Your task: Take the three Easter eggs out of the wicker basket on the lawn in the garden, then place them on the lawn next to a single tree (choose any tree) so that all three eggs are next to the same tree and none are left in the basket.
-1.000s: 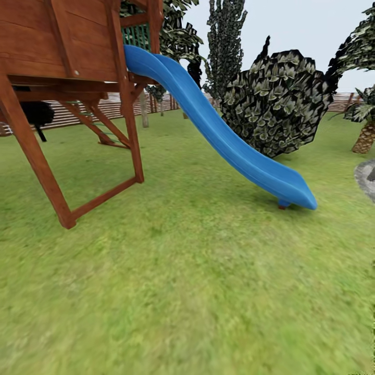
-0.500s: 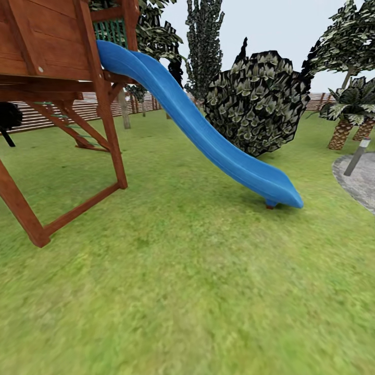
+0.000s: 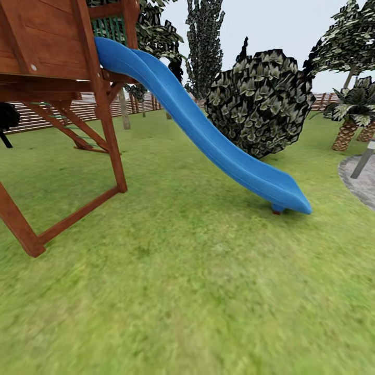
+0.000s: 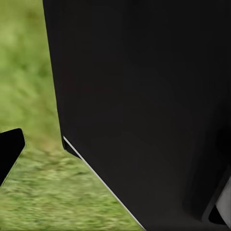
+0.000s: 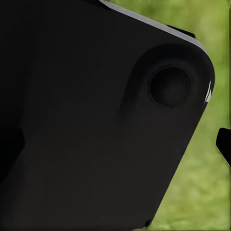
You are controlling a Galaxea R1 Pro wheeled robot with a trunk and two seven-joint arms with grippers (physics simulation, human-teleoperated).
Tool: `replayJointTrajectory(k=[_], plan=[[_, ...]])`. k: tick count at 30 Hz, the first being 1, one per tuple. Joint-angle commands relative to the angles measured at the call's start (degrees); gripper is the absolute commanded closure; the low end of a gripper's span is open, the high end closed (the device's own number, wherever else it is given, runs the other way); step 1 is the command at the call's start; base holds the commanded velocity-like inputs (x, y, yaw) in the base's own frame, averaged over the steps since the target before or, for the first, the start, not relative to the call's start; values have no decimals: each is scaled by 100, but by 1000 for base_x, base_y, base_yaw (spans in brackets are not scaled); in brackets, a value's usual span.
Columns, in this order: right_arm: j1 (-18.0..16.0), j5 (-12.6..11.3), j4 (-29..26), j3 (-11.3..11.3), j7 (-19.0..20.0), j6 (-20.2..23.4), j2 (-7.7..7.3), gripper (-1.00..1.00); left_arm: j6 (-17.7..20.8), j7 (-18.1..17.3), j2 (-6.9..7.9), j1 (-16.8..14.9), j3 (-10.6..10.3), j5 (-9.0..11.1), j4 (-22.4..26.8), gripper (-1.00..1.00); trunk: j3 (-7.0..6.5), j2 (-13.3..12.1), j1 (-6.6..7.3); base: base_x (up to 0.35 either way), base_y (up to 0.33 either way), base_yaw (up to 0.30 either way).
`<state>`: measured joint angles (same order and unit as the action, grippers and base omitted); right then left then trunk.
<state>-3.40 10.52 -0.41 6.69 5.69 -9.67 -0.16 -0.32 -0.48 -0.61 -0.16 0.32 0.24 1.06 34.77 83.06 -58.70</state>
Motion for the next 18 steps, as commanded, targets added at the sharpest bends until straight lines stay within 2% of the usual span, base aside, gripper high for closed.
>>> replayJointTrajectory(k=[1,18], plan=[[-3,-6,2,43,4,-18,-2,-100,-3,-5,0,-2,3,3,1,-100,5,2,-3,317,101,0],[-3,-6,5,43,7,-19,-2,-100,-3,-5,0,-2,3,3,0,-100,5,2,-3,317,101,0]])
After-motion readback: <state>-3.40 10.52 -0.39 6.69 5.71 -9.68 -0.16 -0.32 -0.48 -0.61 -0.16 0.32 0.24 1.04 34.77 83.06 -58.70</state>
